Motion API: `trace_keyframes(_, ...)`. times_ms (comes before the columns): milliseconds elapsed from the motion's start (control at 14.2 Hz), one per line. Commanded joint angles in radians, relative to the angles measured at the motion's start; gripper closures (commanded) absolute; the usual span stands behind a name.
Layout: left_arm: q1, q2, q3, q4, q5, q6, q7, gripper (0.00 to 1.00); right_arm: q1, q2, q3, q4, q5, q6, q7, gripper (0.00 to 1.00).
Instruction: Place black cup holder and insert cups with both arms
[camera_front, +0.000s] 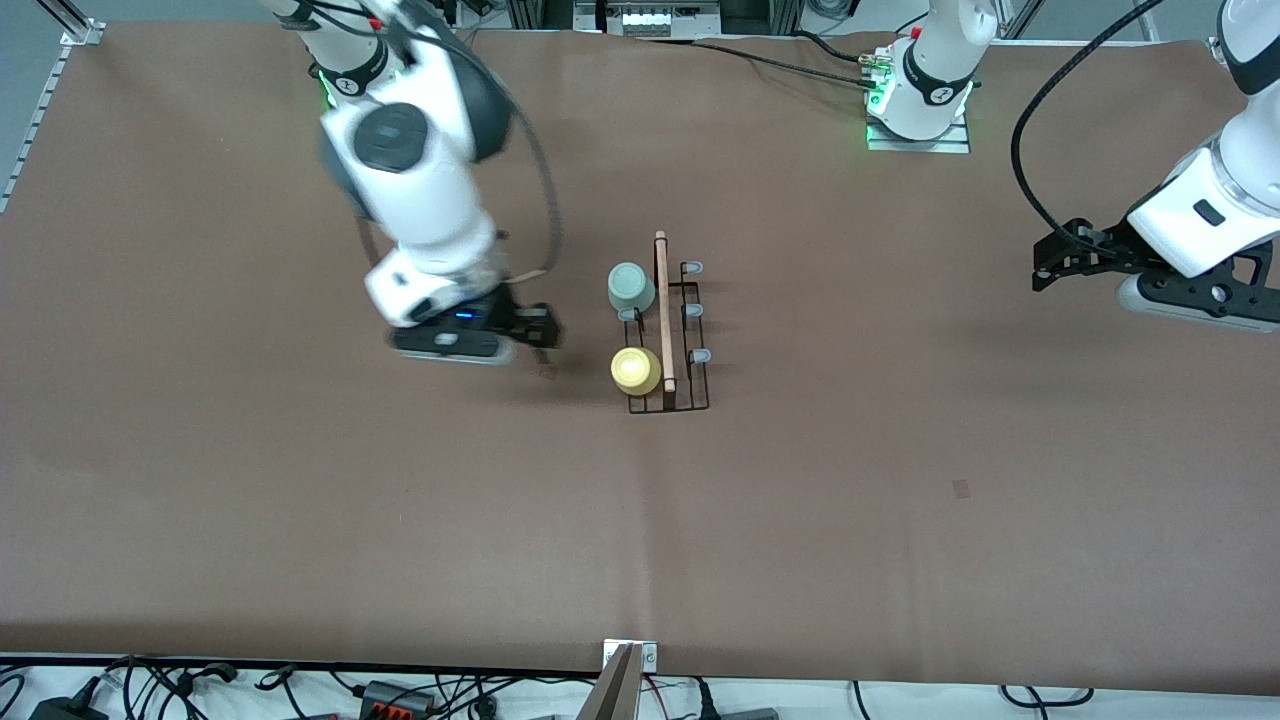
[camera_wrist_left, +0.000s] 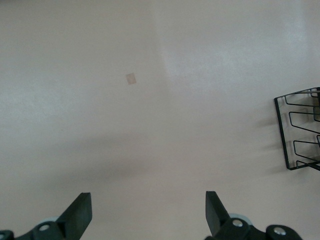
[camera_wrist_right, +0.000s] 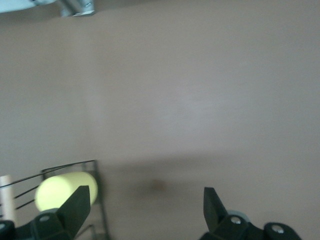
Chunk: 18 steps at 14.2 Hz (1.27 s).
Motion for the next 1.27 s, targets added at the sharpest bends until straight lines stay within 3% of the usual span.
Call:
trace_keyframes(0, 0.0, -0.001, 0.001, 0.017, 0.013, -0.007, 0.005, 0.0, -0.136, -0.104, 0.015, -0.022, 0.055, -0.11, -0.182, 0.0)
trace_keyframes(211, 0.0, -0.001, 0.002, 0.016, 0.013, -0.018, 0.005, 0.0, -0.285, -0.199, -0.002, -0.013, 0.114, -0.222, -0.352, 0.0)
trace_keyframes(282, 0.0, 0.0, 0.001, 0.016, 0.013, -0.018, 0.005, 0.0, -0.317, -0.219, -0.046, 0.011, 0.151, -0.262, -0.424, 0.0)
trace_keyframes(423, -0.006, 0.0, 0.001, 0.016, 0.013, -0.018, 0.004, 0.0, -0.318, -0.213, -0.161, 0.112, 0.164, -0.41, -0.519, 0.0)
trace_keyframes(563, -0.002, 0.002, 0.001, 0.014, 0.013, -0.018, 0.004, 0.0, -0.316, -0.207, -0.204, 0.191, 0.144, -0.48, -0.529, 0.0)
trace_keyframes(915, 0.0, 0.0, 0.002, 0.016, 0.013, -0.02, 0.004, 0.0, -0.195, -0.18, -0.405, 0.231, 0.161, -0.572, -0.584, 0.0)
trace_keyframes(1197, -0.008, -0.001, 0.001, 0.017, 0.013, -0.02, 0.001, 0.0, -0.184, -0.19, -0.375, 0.21, 0.161, -0.571, -0.658, 0.0)
